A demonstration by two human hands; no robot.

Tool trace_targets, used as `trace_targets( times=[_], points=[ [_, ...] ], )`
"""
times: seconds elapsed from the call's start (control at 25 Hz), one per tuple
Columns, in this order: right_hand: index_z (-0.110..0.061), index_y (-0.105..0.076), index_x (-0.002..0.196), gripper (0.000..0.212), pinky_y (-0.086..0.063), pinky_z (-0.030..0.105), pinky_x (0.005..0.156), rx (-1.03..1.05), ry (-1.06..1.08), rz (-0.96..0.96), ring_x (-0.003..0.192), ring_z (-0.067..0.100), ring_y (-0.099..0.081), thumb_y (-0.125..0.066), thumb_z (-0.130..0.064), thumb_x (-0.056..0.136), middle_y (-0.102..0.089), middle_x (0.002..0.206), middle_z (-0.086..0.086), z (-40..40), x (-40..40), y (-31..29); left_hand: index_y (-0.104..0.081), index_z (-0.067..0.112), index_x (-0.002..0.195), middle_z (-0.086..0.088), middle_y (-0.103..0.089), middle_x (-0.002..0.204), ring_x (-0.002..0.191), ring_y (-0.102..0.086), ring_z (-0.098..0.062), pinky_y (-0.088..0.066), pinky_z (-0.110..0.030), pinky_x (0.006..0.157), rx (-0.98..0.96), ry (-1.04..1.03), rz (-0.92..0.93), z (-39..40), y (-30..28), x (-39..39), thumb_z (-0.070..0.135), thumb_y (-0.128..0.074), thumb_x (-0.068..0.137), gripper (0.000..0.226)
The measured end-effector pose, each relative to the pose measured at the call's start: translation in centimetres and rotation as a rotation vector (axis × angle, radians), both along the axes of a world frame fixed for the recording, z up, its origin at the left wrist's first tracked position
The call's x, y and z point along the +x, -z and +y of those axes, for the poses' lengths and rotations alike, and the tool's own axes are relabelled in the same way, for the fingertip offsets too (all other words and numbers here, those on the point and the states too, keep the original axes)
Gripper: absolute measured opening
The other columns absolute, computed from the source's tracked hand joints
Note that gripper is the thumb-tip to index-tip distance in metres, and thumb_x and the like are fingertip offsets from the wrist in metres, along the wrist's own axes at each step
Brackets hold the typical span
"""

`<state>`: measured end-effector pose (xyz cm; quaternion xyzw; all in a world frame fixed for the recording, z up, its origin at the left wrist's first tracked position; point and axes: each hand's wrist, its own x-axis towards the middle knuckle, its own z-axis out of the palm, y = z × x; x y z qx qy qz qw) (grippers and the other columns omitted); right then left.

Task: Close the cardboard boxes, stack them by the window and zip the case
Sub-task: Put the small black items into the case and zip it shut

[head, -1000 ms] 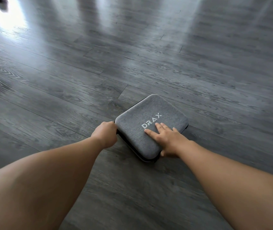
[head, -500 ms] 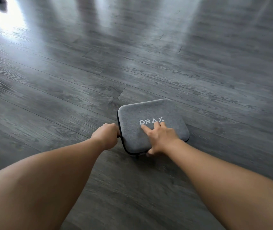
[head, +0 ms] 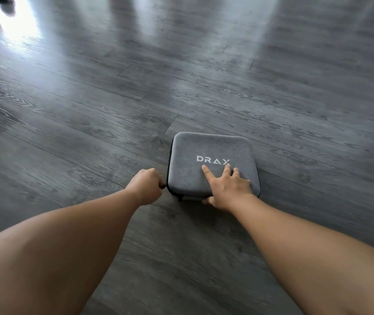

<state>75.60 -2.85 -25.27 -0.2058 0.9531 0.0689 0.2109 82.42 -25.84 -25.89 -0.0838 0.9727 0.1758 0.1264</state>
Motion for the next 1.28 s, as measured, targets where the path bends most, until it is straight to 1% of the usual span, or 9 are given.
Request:
trace_targets(
  times=[0.12, 0.2, 0.36, 0.44, 0.64, 0.84, 1.04, 1.16, 1.28],
  points=[
    [-0.040, 0.004, 0.156, 0.108, -0.040, 0.067, 0.099, 0.029, 0.071, 0.024, 0.138, 0.054, -0.024, -0.067, -0.068, 0.081, -0.011, 0.156, 0.038, -1.7, 0.7, 0.1, -0.065, 0.004, 0.069, -0.011, -0.065, 0.074, 0.080, -0.061, -0.032, -0.055, -0.040, 0.069, -0.009, 0.017, -0.022, 0.1, 0.3, 0.3, 0.007, -0.062, 0.079, 0.011],
    [-0.036, -0.006, 0.155, 0.108, -0.038, 0.060, 0.100, 0.023, 0.032, 0.119, 0.131, 0.048, -0.033, -0.066, -0.076, 0.074, -0.024, 0.152, 0.033, -1.2, 0.8, 0.4, -0.054, 0.007, 0.058, -0.009, -0.057, 0.065, 0.073, -0.058, -0.033, -0.053, -0.037, 0.061, -0.018, 0.026, -0.040, 0.2, 0.4, 0.3, 0.005, -0.058, 0.076, 0.019],
    [-0.053, -0.001, 0.150, 0.106, -0.013, 0.081, 0.102, -0.090, 0.074, 0.090, 0.148, 0.048, 0.001, -0.062, -0.083, 0.068, -0.003, 0.165, 0.010, 2.3, 0.4, 1.5, -0.039, 0.008, 0.052, -0.008, -0.046, 0.057, 0.062, -0.047, -0.031, -0.044, -0.034, 0.053, -0.027, 0.048, -0.057, 0.2, 0.3, 0.2, 0.003, -0.053, 0.072, 0.024],
    [-0.061, 0.006, 0.146, 0.105, -0.017, 0.083, 0.100, -0.127, 0.113, 0.022, 0.149, 0.045, 0.013, -0.063, -0.083, 0.069, 0.007, 0.167, 0.001, 3.4, 0.1, 1.9, -0.049, 0.004, 0.056, -0.011, -0.054, 0.059, 0.064, -0.055, -0.033, -0.052, -0.038, 0.056, -0.013, 0.031, -0.072, 0.6, 0.1, 0.0, 0.004, -0.056, 0.072, 0.018],
    [-0.062, 0.006, 0.145, 0.102, -0.024, 0.081, 0.100, -0.140, 0.142, -0.006, 0.149, 0.044, 0.017, -0.064, -0.079, 0.074, 0.011, 0.167, 0.003, 3.2, 0.1, 1.7, -0.065, -0.002, 0.063, -0.008, -0.069, 0.058, 0.057, -0.069, -0.017, -0.060, -0.034, 0.058, 0.133, -0.140, -0.088, 1.3, 0.2, 0.3, 0.004, -0.064, 0.072, 0.011],
    [-0.059, 0.006, 0.147, 0.102, -0.023, 0.080, 0.100, -0.139, 0.160, -0.006, 0.149, 0.044, 0.018, -0.063, -0.079, 0.075, 0.012, 0.167, 0.005, 3.0, 0.1, 1.9, -0.070, 0.004, 0.066, -0.010, -0.069, 0.066, 0.069, -0.067, -0.026, -0.059, -0.037, 0.062, 0.101, -0.122, -0.078, 4.0, 0.4, 1.3, 0.012, -0.063, 0.074, 0.013],
    [-0.047, -0.010, 0.154, 0.097, -0.022, 0.072, 0.107, -0.233, 0.188, 0.045, 0.153, 0.034, 0.012, -0.055, -0.083, 0.076, 0.003, 0.169, 0.003, 4.1, 0.5, 2.1, -0.056, 0.014, 0.057, -0.005, -0.059, 0.064, 0.065, -0.059, -0.028, -0.047, -0.031, 0.055, 0.000, -0.128, -0.025, 2.5, -0.9, 0.5, 0.034, -0.057, 0.073, 0.026],
    [-0.039, -0.025, 0.154, 0.086, -0.022, 0.061, 0.114, -0.344, 0.273, 0.109, 0.153, 0.033, 0.004, -0.052, -0.078, 0.082, -0.004, 0.168, 0.007, 5.4, 0.7, 2.6, -0.062, 0.019, 0.083, -0.004, -0.061, 0.091, 0.081, -0.060, -0.032, -0.045, -0.034, 0.065, -0.075, -0.141, 0.151, 2.2, -1.0, -0.2, 0.040, -0.051, 0.082, 0.023],
    [-0.038, -0.029, 0.154, 0.080, -0.025, 0.056, 0.117, -0.414, 0.426, 0.092, 0.151, 0.043, -0.007, -0.055, -0.071, 0.086, 0.001, 0.167, 0.016, 6.6, 0.9, 3.1, -0.053, 0.028, 0.136, -0.007, -0.049, 0.124, 0.105, -0.058, -0.030, -0.048, -0.038, 0.087, 0.125, -0.171, 0.130, 3.5, -0.4, -1.0, 0.039, -0.058, 0.090, 0.047]
  ],
)
